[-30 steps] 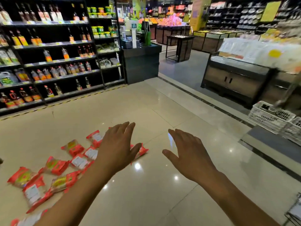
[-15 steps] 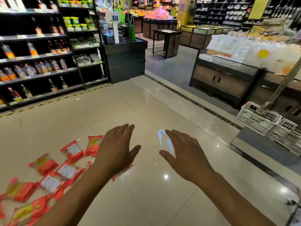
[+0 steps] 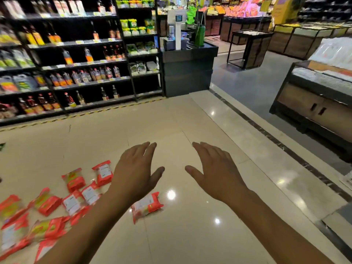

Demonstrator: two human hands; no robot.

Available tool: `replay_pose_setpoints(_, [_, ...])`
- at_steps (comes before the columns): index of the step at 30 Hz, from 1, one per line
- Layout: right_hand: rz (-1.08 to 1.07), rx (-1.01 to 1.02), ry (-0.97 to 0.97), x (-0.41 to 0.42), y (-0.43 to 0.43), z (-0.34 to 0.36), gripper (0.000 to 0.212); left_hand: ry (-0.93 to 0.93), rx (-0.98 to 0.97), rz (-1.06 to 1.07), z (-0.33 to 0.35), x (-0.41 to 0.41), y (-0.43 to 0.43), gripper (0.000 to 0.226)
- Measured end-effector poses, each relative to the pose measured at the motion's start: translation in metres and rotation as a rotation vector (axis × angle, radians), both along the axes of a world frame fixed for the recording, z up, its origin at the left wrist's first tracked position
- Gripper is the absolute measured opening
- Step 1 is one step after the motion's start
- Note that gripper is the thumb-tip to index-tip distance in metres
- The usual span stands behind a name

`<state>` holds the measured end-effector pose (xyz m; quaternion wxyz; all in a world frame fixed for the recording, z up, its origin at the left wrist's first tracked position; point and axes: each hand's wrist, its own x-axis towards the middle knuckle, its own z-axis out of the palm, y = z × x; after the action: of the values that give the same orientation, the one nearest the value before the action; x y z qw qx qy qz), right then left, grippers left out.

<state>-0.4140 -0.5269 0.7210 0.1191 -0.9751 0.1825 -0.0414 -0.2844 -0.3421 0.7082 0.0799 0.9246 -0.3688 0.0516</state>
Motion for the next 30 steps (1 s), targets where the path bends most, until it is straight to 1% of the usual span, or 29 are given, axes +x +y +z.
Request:
replay_pose_setpoints(6, [0.178, 0.009, 0.058, 0.075, -0.050, -0.015, 0.072, 0.060, 0.037, 0.188, -0.017, 0.038, -0.026, 0.074])
replay_pose_setpoints(8, [0.251, 0.009, 0.080, 0.108, -0.057, -0.023, 0.072, 0.077, 0.014, 0.264, -0.026, 0.055, -0.025, 0.071])
replay_pose_setpoints(12, [0.389, 0.007, 0.089, 0.184, -0.065, -0.037, 0.072, 0.106, -0.027, 0.423, -0.053, 0.097, -0.020, 0.073])
replay_pose_setpoints(18, [0.571, -0.049, 0.160, 0.298, -0.077, -0.056, 0.072, 0.185, -0.095, 0.633, -0.093, 0.181, -0.029, 0.074])
replay_pose_setpoints(21, [0.664, -0.075, 0.181, 0.352, -0.075, -0.059, 0.072, 0.198, -0.124, 0.692, -0.099, 0.215, -0.036, 0.073])
replay_pose_setpoints(24, [0.759, -0.090, 0.170, 0.408, -0.064, -0.060, 0.072, 0.184, -0.109, 0.770, -0.094, 0.241, -0.035, 0.072])
replay_pose_setpoints(28, [0.909, -0.093, 0.174, 0.476, -0.036, -0.071, 0.070, 0.157, -0.104, 0.913, -0.099, 0.265, -0.019, 0.071])
replay_pose_setpoints(30, [0.989, -0.098, 0.198, 0.510, -0.021, -0.085, 0.070, 0.188, -0.105, 0.993, -0.109, 0.277, -0.011, 0.073])
